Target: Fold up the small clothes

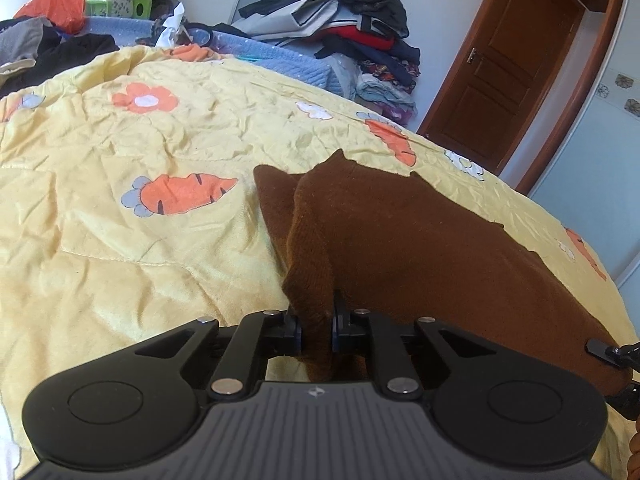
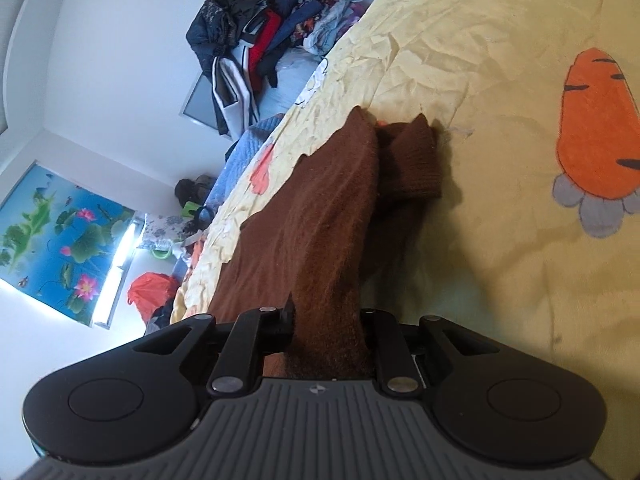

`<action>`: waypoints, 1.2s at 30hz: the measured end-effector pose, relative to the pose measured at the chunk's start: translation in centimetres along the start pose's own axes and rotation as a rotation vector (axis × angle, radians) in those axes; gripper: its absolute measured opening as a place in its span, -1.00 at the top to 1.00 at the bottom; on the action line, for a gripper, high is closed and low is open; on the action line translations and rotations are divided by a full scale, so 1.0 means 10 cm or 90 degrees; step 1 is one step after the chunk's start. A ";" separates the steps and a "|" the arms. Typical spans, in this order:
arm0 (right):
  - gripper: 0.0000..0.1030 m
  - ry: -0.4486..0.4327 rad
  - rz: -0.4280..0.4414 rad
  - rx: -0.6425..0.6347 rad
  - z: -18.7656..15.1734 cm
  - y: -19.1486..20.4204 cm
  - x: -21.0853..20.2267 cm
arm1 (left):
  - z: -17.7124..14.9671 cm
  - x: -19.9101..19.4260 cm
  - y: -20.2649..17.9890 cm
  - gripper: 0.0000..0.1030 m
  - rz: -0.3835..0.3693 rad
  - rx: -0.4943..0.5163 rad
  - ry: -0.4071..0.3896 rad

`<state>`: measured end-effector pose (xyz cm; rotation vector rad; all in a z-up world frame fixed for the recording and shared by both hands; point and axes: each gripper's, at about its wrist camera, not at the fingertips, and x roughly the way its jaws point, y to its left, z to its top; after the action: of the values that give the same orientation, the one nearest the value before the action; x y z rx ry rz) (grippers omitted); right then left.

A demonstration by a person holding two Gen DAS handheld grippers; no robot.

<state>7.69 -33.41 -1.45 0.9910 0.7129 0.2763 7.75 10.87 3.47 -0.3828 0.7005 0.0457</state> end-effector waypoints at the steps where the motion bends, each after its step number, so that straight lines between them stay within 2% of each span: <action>1: 0.58 0.002 0.001 0.000 -0.02 0.00 -0.03 | 0.00 -0.03 0.00 0.78 -0.002 0.001 0.000; 9: 0.58 0.017 0.003 0.004 -0.29 -0.11 -0.34 | -0.20 -0.37 0.06 0.78 -0.024 0.013 0.009; 18: 0.58 0.035 0.005 0.014 -0.88 -0.24 -0.93 | -0.80 -1.01 0.30 0.79 -0.051 0.013 0.037; 22: 0.58 0.043 -0.004 0.014 -1.09 -0.26 -1.21 | -1.03 -1.25 0.40 0.81 -0.048 0.009 0.052; 28: 0.60 0.053 -0.017 -0.003 -1.29 -0.22 -1.56 | -1.15 -1.52 0.61 0.87 -0.028 0.012 0.050; 30: 0.60 0.050 -0.026 0.001 -1.33 -0.27 -1.65 | -1.16 -1.56 0.72 0.85 -0.045 -0.006 0.050; 32: 0.45 0.045 -0.028 0.011 -1.34 -0.33 -1.71 | -1.16 -1.57 0.83 0.80 -0.070 -0.040 0.063; 33: 0.40 0.041 -0.032 0.019 -1.33 -0.36 -1.75 | -1.15 -1.55 0.88 0.63 -0.079 -0.064 0.073; 34: 0.21 0.033 -0.038 0.022 -1.32 -0.37 -1.78 | -1.15 -1.52 0.95 0.26 -0.088 -0.099 0.083; 35: -0.03 0.026 -0.044 0.027 -1.31 -0.38 -1.80 | -1.15 -1.49 1.01 0.04 -0.102 -0.140 0.088; 36: -0.08 0.023 -0.042 0.034 -1.29 -0.40 -1.82 | -1.15 -1.46 1.06 -0.27 -0.134 -0.187 0.084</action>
<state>-14.78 -36.39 -1.64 1.0132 0.7871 0.2188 -12.39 17.88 1.23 -0.7441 0.7829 -0.0777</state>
